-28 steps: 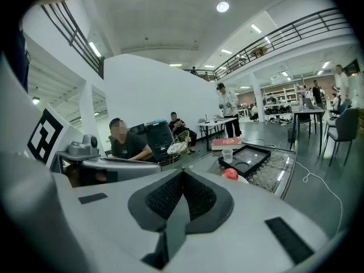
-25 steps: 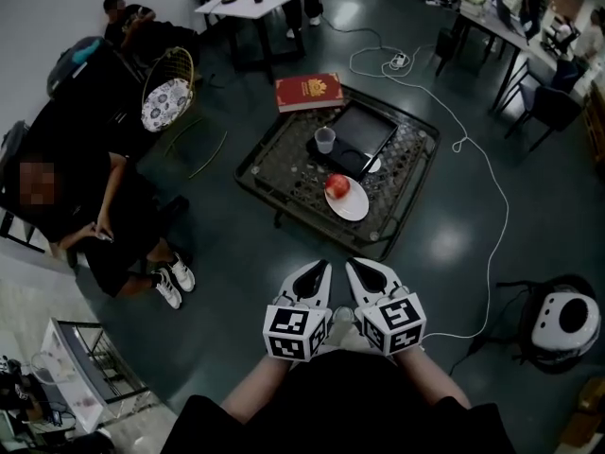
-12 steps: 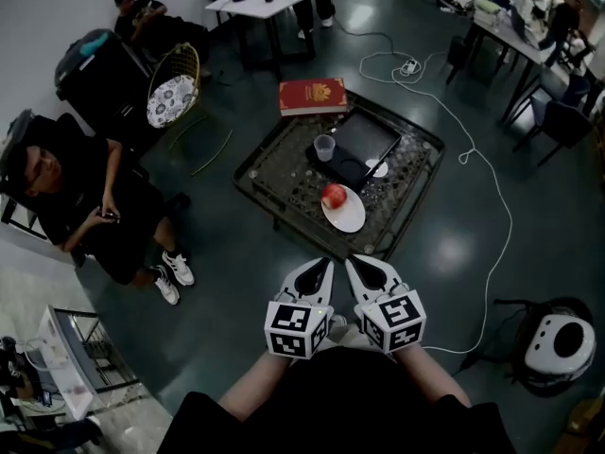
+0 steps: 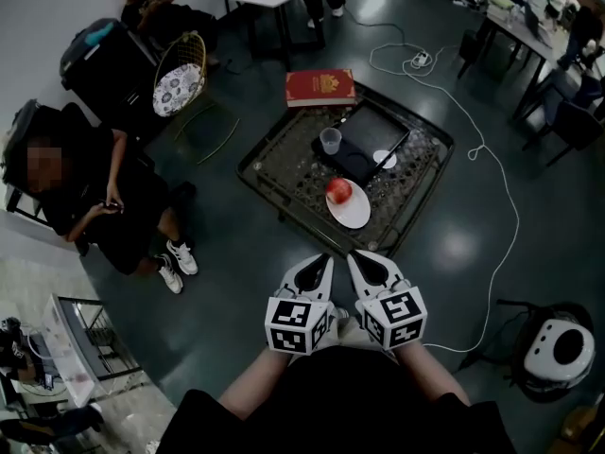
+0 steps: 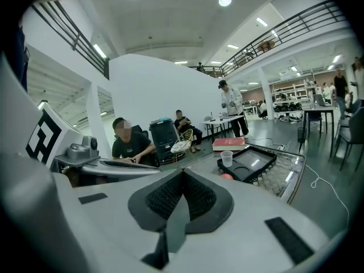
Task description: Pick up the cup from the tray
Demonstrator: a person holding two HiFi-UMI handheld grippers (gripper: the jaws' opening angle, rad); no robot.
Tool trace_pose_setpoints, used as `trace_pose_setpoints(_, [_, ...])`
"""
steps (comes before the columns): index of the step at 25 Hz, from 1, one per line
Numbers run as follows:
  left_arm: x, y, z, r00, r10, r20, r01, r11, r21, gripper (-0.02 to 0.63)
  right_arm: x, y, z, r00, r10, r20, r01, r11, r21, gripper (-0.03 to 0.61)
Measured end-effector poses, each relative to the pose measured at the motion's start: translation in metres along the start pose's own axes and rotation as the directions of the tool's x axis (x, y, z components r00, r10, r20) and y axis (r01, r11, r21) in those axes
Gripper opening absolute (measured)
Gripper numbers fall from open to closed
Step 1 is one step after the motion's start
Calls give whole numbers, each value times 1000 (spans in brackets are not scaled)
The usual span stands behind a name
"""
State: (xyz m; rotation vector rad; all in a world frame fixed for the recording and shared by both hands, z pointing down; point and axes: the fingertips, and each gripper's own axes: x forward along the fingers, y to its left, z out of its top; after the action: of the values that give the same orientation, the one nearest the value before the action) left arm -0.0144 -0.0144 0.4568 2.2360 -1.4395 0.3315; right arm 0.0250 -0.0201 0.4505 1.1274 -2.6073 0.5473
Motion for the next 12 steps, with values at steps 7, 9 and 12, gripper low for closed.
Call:
trace_pose_setpoints(7, [10,13,-2,1000,11,-11,-11,1000,-23,26,11,-5,-1,1000,5,-12,-5,1000,13,11])
trace_pose_setpoints(9, [16,19,0,1000,11,-15,-11,999,-31,26,16,-10,1,1000,-2,-15,2,1000,16,11])
trace_pose_setpoints(12, [26,27,5,1000,8,-20,-8,999,-39,26,23,-20,5,1000,-20,-20,21,999,28,11])
